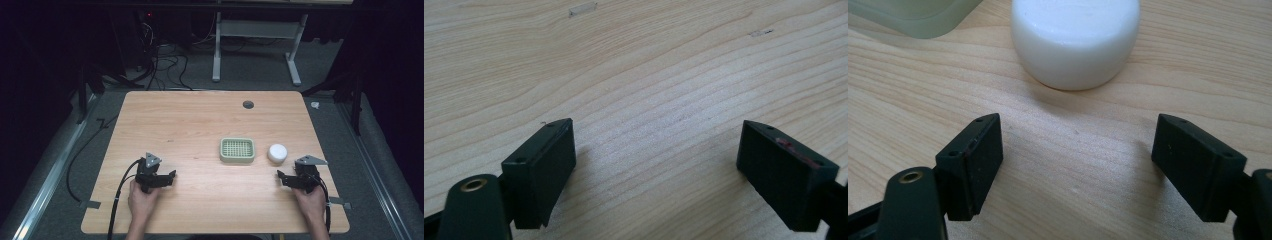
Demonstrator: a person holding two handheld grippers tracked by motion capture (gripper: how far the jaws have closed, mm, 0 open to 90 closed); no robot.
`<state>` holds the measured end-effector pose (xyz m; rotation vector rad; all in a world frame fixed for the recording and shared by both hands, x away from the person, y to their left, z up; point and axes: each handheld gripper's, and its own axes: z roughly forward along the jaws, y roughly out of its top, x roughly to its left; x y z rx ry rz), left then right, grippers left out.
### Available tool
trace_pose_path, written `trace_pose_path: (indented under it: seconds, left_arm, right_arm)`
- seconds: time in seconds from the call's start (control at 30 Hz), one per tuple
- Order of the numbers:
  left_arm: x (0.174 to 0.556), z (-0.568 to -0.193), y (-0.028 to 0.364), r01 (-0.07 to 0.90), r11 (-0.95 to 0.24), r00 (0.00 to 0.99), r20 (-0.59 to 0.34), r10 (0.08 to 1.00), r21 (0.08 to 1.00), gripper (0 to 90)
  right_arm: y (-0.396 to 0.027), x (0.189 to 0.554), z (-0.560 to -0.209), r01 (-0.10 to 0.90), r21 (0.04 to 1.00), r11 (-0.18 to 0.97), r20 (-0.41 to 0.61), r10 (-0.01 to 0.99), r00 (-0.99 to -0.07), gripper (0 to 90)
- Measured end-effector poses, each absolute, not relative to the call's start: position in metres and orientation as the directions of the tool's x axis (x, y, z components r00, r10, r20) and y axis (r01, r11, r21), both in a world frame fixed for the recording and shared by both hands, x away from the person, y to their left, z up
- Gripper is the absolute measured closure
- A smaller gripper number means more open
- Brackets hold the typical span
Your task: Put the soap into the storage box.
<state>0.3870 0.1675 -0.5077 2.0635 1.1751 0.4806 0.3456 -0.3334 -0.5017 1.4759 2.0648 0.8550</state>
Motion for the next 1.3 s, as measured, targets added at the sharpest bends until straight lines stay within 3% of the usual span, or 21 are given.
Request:
trace_pose_path:
  seconds: [1.3]
  left_arm:
    - [0.3872, -0.5076, 0.168, 0.593, -0.341, 0.52, -0.023, 0.854, 0.729, 16.4]
  right_arm:
    - [-0.3327, 0.3466, -0.5017, 0.663, 0.714, 0.226, -0.011, 0.95, -0.312, 21.6]
